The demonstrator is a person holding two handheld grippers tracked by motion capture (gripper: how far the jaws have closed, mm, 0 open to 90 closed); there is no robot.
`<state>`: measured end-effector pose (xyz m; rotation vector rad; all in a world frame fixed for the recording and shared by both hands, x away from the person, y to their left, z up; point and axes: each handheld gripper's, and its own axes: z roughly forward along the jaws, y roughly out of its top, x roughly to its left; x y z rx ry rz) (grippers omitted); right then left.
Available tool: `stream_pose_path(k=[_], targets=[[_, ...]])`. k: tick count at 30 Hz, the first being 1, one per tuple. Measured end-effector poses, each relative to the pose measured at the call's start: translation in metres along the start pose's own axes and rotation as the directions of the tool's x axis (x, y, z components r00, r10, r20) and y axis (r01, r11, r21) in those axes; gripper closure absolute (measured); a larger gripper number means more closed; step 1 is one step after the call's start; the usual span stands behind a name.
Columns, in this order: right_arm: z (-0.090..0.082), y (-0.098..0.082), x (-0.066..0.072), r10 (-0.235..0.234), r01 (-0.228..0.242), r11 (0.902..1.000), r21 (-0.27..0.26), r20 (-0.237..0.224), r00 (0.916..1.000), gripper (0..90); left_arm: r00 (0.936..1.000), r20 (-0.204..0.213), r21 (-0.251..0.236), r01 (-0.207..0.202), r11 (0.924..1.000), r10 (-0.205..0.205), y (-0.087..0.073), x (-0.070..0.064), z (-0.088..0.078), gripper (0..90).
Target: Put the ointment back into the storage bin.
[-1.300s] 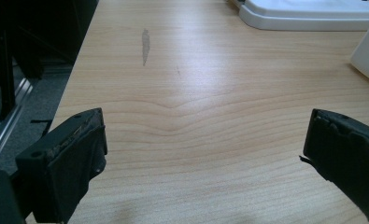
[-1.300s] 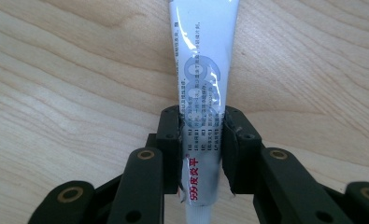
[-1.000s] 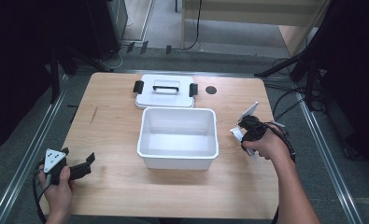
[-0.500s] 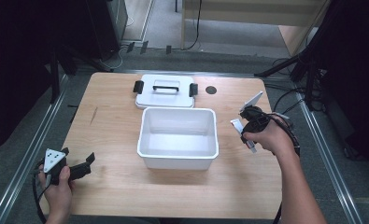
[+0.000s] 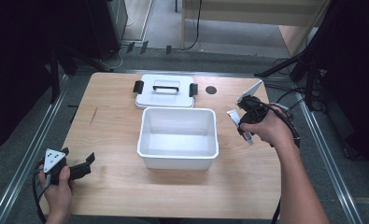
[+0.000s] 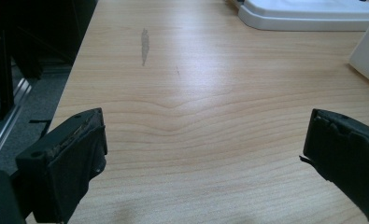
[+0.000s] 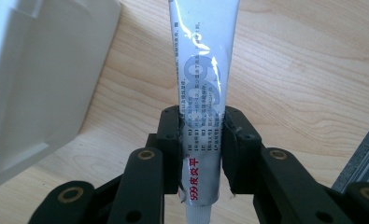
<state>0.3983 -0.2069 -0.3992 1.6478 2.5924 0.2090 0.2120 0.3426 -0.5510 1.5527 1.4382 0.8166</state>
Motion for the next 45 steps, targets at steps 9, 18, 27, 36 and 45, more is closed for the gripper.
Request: stream_pose_path(k=[9, 18, 27, 36, 45], targets=[[-0.015, 0.007, 0.008, -0.01, 0.009, 0.9998, -0.017, -0.008, 0.9999, 72.1, 1.0, 0.002, 0.001, -0.002, 1.0, 0.002, 0.0, 0.0, 0.0, 0.0], [-0.027, 0.013, 0.017, -0.033, 0.032, 0.999, -0.03, -0.019, 0.9993, 72.1, 1.0, 0.003, 0.002, 0.003, 1.0, -0.003, 0.0, 0.0, 0.0, 0.0], [-0.033, 0.023, 0.033, -0.065, 0.064, 0.9975, -0.031, -0.031, 0.9974, 72.1, 1.0, 0.002, 0.001, 0.0, 1.0, 0.0, 0.0, -0.001, 0.0, 0.0], [-0.045, 0.033, 0.053, -0.113, 0.111, 0.9926, -0.048, -0.038, 0.9928, 72.1, 1.0, 0.005, 0.002, 0.001, 1.0, -0.001, 0.0, -0.001, 0.0, 0.0], [-0.044, 0.039, 0.07, -0.173, 0.17, 0.9842, -0.049, -0.052, 0.9836, 72.1, 1.0, 0.005, 0.003, -0.001, 1.0, 0.001, 0.0, -0.001, 0.0, 0.0]])
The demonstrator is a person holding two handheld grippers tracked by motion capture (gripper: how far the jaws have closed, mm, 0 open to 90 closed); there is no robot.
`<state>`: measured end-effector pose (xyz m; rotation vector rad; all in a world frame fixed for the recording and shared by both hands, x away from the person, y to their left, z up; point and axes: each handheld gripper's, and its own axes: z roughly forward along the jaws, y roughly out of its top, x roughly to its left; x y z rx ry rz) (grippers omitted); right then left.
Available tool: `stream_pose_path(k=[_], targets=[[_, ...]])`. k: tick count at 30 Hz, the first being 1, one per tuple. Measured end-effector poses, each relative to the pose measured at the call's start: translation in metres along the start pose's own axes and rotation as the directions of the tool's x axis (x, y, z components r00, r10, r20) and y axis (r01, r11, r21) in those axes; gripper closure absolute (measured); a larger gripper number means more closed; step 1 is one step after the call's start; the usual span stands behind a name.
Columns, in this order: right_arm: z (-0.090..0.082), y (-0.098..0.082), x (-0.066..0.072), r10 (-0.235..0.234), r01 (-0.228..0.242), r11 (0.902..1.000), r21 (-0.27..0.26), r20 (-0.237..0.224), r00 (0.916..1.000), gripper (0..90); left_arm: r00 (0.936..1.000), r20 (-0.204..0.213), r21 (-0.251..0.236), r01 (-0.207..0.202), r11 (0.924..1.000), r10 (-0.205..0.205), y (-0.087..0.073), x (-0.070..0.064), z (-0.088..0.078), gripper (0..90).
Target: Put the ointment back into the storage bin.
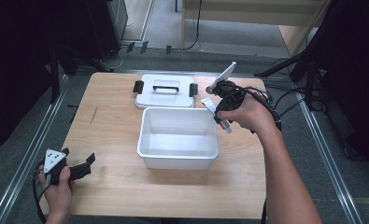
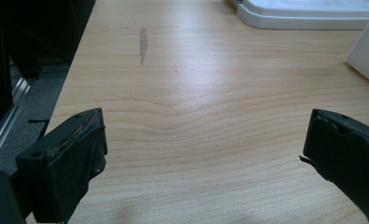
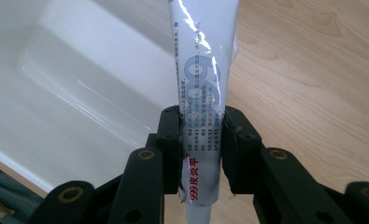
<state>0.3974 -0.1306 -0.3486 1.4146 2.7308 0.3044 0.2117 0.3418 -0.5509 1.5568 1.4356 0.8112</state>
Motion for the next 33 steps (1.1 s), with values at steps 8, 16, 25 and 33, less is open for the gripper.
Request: stream_pose_path(k=[8, 16, 25, 33], targets=[[0.002, 0.002, 0.011, -0.137, 0.135, 0.9899, -0.043, -0.043, 0.9897, 71.9, 1.0, 0.001, 0.006, -0.006, 1.0, 0.006, 0.0, 0.0, 0.0, 0.0], [0.005, 0.001, 0.027, -0.436, 0.428, 0.8972, -0.107, -0.057, 0.8982, 71.8, 1.0, 0.001, 0.005, -0.006, 1.0, 0.006, 0.0, 0.0, 0.0, 0.0], [0.014, 0.002, 0.043, -0.615, 0.602, 0.7865, -0.137, -0.078, 0.785, 71.8, 1.0, 0.002, 0.005, -0.004, 1.0, 0.004, 0.0, 0.0, 0.0, 0.0], [0.024, 0.005, 0.049, -0.655, 0.647, 0.7547, -0.11, -0.072, 0.7521, 71.8, 1.0, 0.002, 0.002, -0.002, 1.0, 0.002, 0.0, 0.0, 0.0, 0.0]])
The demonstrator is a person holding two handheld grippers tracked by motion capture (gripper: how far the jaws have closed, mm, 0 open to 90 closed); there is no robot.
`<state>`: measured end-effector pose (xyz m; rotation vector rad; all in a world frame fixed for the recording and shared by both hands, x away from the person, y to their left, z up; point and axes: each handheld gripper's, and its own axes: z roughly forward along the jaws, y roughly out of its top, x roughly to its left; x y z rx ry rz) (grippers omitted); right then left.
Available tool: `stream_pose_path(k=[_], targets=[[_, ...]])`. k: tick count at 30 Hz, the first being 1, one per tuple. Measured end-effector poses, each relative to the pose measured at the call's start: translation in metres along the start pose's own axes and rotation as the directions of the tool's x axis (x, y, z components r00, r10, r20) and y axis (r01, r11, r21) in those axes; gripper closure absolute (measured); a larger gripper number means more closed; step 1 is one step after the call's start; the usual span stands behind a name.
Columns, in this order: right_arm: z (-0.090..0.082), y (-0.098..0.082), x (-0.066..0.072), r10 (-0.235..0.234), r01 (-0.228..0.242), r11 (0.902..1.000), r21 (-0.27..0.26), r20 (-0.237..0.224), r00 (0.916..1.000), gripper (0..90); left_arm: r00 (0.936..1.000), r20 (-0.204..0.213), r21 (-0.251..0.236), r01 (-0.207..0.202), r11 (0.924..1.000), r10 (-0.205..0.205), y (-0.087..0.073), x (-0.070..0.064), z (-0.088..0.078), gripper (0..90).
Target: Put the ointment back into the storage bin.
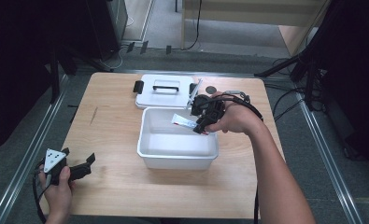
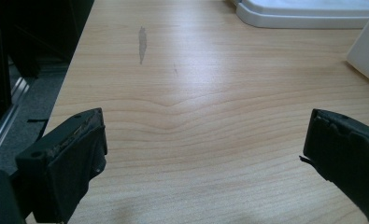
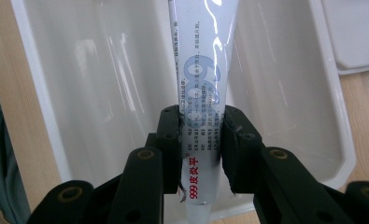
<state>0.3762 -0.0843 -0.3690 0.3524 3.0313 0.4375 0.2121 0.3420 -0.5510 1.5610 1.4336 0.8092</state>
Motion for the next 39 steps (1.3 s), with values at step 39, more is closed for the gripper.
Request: stream_pose_path(k=[39], targets=[[0.07, -0.001, 0.001, -0.017, 0.022, 0.9903, 0.137, -0.035, 0.9992, 71.9, 1.0, 0.001, 0.006, -0.006, 1.0, 0.006, 0.0, 0.0, 0.0, 0.0]])
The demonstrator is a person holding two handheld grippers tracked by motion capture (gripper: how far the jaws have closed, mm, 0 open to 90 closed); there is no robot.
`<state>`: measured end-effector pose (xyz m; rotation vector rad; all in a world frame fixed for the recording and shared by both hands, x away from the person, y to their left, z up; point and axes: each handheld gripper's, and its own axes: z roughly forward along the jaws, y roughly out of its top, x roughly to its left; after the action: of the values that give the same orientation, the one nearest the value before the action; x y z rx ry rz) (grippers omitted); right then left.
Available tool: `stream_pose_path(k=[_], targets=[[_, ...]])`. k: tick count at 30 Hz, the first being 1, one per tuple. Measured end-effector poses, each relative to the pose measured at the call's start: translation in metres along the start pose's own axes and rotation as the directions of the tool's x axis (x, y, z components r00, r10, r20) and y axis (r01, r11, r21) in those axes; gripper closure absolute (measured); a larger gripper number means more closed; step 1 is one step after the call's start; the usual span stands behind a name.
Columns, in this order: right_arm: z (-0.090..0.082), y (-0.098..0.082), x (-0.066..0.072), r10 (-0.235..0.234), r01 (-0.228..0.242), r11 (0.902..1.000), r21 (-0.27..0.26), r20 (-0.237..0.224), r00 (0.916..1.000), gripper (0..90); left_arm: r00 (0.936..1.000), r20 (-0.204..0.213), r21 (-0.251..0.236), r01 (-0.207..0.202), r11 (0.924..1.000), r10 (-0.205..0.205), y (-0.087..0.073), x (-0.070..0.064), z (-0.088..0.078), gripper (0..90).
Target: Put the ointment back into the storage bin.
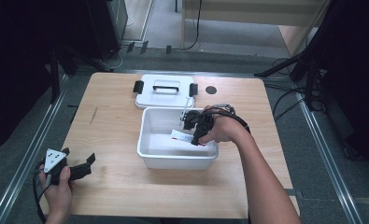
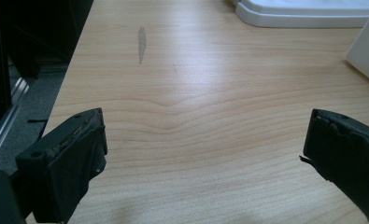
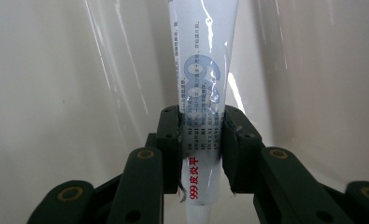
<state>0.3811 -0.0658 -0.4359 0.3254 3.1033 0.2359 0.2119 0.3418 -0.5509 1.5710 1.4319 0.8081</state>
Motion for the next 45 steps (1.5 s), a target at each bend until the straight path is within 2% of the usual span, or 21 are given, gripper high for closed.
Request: stream_pose_path(k=[5, 15, 19, 20, 24, 31, 36, 42, 45], targets=[[0.009, 0.002, 0.0, 0.013, -0.013, 0.9988, 0.048, 0.007, 0.9999, 71.9, 1.0, 0.001, -0.001, 0.0, 1.0, 0.0, 0.0, 0.0, 0.0, 0.0], [0.021, 0.006, -0.001, 0.016, -0.017, 0.9964, 0.083, 0.012, 0.9998, 71.9, 1.0, 0.001, 0.001, -0.001, 1.0, 0.001, 0.0, 0.0, 0.0, 0.0], [0.025, 0.008, 0.001, 0.023, -0.024, 0.993, 0.116, 0.011, 0.9997, 71.8, 1.0, 0.0, 0.0, -0.001, 1.0, 0.001, 0.0, 0.0, 0.0, 0.0], [0.028, 0.009, 0.002, 0.025, -0.026, 0.9902, 0.137, 0.006, 0.9997, 71.7, 1.0, -0.001, 0.0, -0.001, 1.0, 0.001, 0.0, 0.0, 0.0, 0.0], [0.032, 0.012, 0.003, 0.028, -0.028, 0.9868, 0.16, 0.001, 0.9996, 71.7, 1.0, 0.001, 0.0, -0.001, 1.0, 0.001, 0.0, 0.0, 0.0, 0.0], [0.033, 0.013, 0.003, 0.034, -0.033, 0.9844, 0.173, -0.001, 0.9994, 71.7, 1.0, 0.001, 0.001, -0.001, 1.0, 0.001, 0.0, 0.0, 0.0, 0.1], [0.035, 0.014, 0.002, 0.071, -0.07, 0.9779, 0.197, 0.006, 0.9975, 71.8, 1.0, 0.0, 0.001, -0.002, 1.0, 0.002, 0.0, 0.0, 0.0, 0.0], [0.038, 0.018, 0.004, 0.079, -0.083, 0.9692, 0.232, 0.023, 0.9966, 71.9, 1.0, -0.001, 0.001, -0.002, 1.0, 0.002, 0.0, 0.0, 0.0, 0.0], [0.039, 0.019, 0.005, 0.084, -0.088, 0.9693, 0.23, 0.025, 0.9961, 71.9, 1.0, 0.001, 0.0, -0.001, 1.0, 0.001, 0.0, 0.0, 0.0, 0.0]])
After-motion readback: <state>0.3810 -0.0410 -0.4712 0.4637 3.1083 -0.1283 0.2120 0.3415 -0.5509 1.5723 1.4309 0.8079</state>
